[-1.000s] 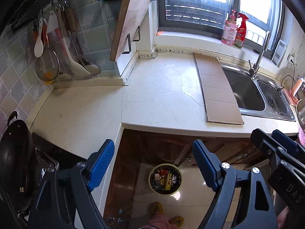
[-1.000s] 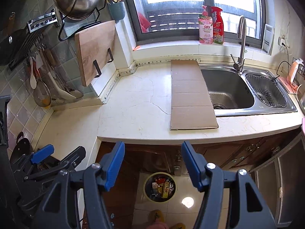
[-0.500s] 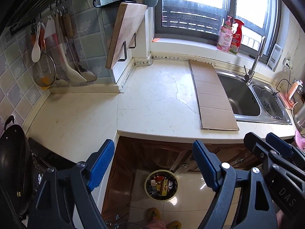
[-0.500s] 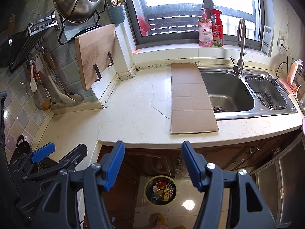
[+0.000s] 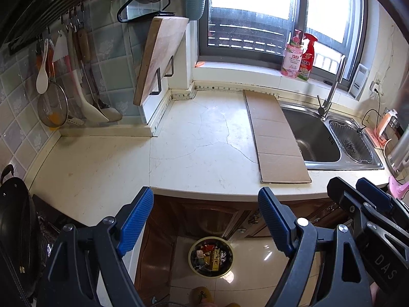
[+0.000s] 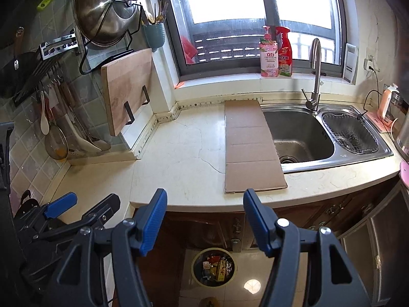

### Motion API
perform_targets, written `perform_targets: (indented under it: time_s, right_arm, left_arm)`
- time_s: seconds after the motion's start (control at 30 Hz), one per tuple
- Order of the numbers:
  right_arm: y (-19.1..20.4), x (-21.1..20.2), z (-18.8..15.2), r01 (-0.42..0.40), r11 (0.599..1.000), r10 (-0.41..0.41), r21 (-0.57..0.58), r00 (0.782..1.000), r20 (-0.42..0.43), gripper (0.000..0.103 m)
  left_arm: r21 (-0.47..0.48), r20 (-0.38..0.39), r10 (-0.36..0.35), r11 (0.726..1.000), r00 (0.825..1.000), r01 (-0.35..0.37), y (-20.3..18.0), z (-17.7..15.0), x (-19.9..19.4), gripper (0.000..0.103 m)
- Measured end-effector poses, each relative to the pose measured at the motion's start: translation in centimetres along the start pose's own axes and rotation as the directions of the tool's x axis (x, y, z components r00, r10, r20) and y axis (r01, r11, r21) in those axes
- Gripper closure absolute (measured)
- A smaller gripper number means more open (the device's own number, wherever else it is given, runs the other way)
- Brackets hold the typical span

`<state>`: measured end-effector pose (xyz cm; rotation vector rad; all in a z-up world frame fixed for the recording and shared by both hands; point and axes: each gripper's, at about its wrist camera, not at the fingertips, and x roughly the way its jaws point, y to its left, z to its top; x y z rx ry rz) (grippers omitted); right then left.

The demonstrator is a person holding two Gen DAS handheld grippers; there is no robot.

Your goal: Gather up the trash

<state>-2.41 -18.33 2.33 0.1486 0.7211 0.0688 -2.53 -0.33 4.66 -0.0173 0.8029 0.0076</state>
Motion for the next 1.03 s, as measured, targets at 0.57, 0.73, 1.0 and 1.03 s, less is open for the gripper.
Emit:
perform_targets:
  time_s: [0.57,0.73,1.0,1.03]
  right_arm:
    - [-0.1,-0.7,-0.5,0.012,1.000,-0.013,0.012,1.000,0.017,0.040]
    - [0.0,-0.9,-0.7,0.015,1.000,-0.015,0.017,1.000,0.018,0.040]
    - [0.2,-1.1,-1.1,0.019,1.000,-0.019,0.022,1.000,0.024,0.040]
    - [0.2,-1.1,-1.1,0.020,1.000,-0.021,0.023,1.000,0.023,0.040]
  left_arm:
    - [0.009,0.005,-0.013,1.000,1.000,0.013,0.4,-0.2,-0.3,0.021]
    - [0.013,0.005,-0.016,1.000,1.000,0.016,0.4,-0.3,-0.3,0.021]
    - [0.014,0.003,-0.012,1.000,1.000,0.012,0.3,-0.2,-0.3,0.021]
    - [0.016,0.004,-0.012,1.000,1.000,0.012,0.2,-0.2,-0.3,0.021]
